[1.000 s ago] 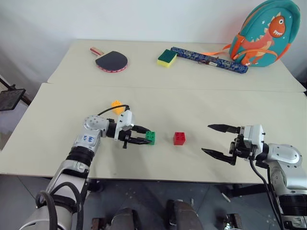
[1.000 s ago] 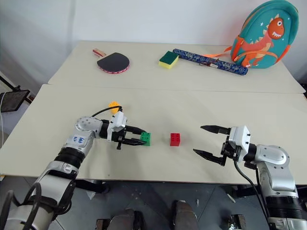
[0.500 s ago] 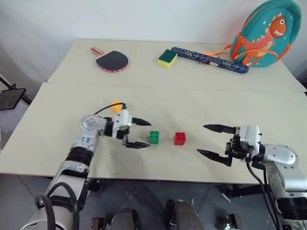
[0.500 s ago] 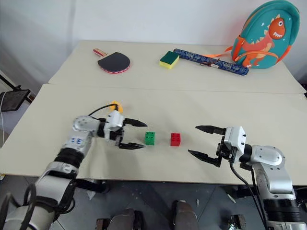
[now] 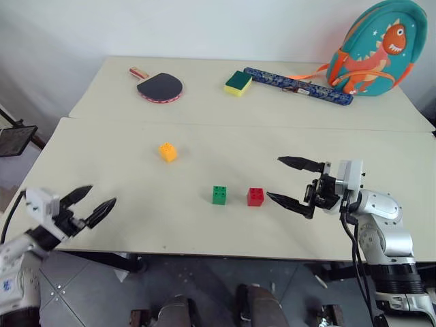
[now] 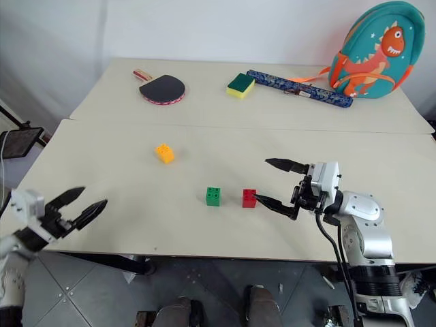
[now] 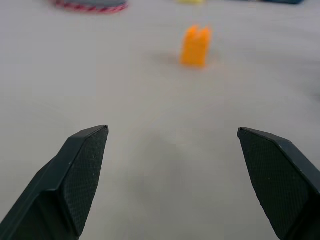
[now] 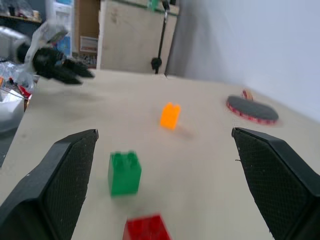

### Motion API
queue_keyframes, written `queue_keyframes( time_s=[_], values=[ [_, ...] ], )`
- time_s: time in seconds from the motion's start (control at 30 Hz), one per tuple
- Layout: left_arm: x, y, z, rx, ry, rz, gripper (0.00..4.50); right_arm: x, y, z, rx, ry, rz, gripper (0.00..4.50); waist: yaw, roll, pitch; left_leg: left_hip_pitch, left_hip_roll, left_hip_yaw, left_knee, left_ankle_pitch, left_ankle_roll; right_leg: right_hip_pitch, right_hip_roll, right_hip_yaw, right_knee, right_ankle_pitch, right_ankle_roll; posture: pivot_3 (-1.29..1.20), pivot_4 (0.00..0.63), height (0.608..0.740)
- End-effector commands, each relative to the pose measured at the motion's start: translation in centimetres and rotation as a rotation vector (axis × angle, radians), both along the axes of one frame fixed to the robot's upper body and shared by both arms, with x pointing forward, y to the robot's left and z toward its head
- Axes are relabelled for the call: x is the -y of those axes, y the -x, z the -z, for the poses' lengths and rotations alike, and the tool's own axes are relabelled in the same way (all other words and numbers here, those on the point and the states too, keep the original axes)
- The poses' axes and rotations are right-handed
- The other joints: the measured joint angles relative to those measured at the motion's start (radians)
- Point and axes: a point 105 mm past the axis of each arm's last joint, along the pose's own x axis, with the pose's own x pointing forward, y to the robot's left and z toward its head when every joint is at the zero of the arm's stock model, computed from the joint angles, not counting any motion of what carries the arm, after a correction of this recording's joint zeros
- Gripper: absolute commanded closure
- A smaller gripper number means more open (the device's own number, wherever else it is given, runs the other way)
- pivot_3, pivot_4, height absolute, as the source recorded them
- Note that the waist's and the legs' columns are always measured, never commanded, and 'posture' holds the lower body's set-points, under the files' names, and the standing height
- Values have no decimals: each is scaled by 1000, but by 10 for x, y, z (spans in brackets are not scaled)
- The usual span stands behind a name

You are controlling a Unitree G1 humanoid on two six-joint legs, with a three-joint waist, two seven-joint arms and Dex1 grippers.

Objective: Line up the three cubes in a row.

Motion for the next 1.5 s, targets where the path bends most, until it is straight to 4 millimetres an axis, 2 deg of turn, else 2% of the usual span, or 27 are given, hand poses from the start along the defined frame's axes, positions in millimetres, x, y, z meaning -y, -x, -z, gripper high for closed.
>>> queue_keyframes(
  time_s=[0.03,0.1,0.23,0.37,0.5,0.7,0.77,0.87,1.1,1.13,1.33,1.4,1.5],
  values=[
    [5,-7,-19,69,-12,16,86,-1,5,-10,35,-3,-24,0,11,-1,-1,0,0,0,0,0,0,0,0,0,0,0,0,0,150,740],
    [10,-16,-22,76,-21,45,86,-1,5,-8,27,10,-25,0,13,-1,-1,0,0,0,0,0,0,0,0,0,0,0,0,0,150,740],
    [35,-61,-36,101,-45,176,86,4,6,2,-2,52,-14,0,21,-1,-1,-1,-1,0,0,0,0,0,1,-2,0,0,-1,0,150,740],
    [67,-100,-36,72,-117,314,86,4,8,7,-6,70,-10,0,11,-2,-1,0,-1,3,0,0,-1,0,1,-3,1,0,0,0,150,740],
    [88,-137,-44,60,-134,334,86,3,11,10,-10,73,-5,0,3,-3,-1,-1,0,10,0,0,-1,0,3,-4,1,0,0,0,150,740],
    [111,-167,-47,42,-146,288,86,3,16,15,-21,66,21,0,-6,-3,-1,-2,1,11,-1,0,-2,0,4,-4,0,1,0,0,150,740],
    [117,-169,-46,36,-148,308,86,3,17,15,-23,68,25,0,-11,-4,0,-2,1,11,-1,0,-2,0,4,-4,0,1,1,0,150,740],
    [121,-168,-47,36,-166,342,680,5,17,14,-18,68,40,0,-18,-4,0,-2,1,11,-1,0,-2,0,4,-4,0,1,1,0,150,740],
    [110,-153,-38,-4,-251,444,2897,9,18,14,-16,70,65,0,-16,-4,0,-2,1,11,-1,0,-2,0,4,-3,1,1,1,0,150,740],
    [111,-148,-39,3,-262,493,3014,10,18,14,-17,72,69,0,-16,-4,0,-2,1,11,-1,0,-2,0,4,-3,1,1,1,0,150,740],
    [133,-115,-49,92,-335,860,2991,15,21,14,-22,81,81,0,-14,-4,0,-2,1,11,-1,0,-2,0,4,-3,0,1,1,0,150,740],
    [141,-99,-42,68,-410,1030,2991,17,21,15,-28,89,83,0,-13,-4,0,-2,1,11,0,0,-2,0,4,-3,0,1,1,0,150,740],
    [144,-91,-29,15,-472,1119,2991,17,21,15,-29,92,84,0,-14,-4,0,-2,1,11,0,0,-2,0,4,-3,0,1,1,0,150,740]
  ],
)
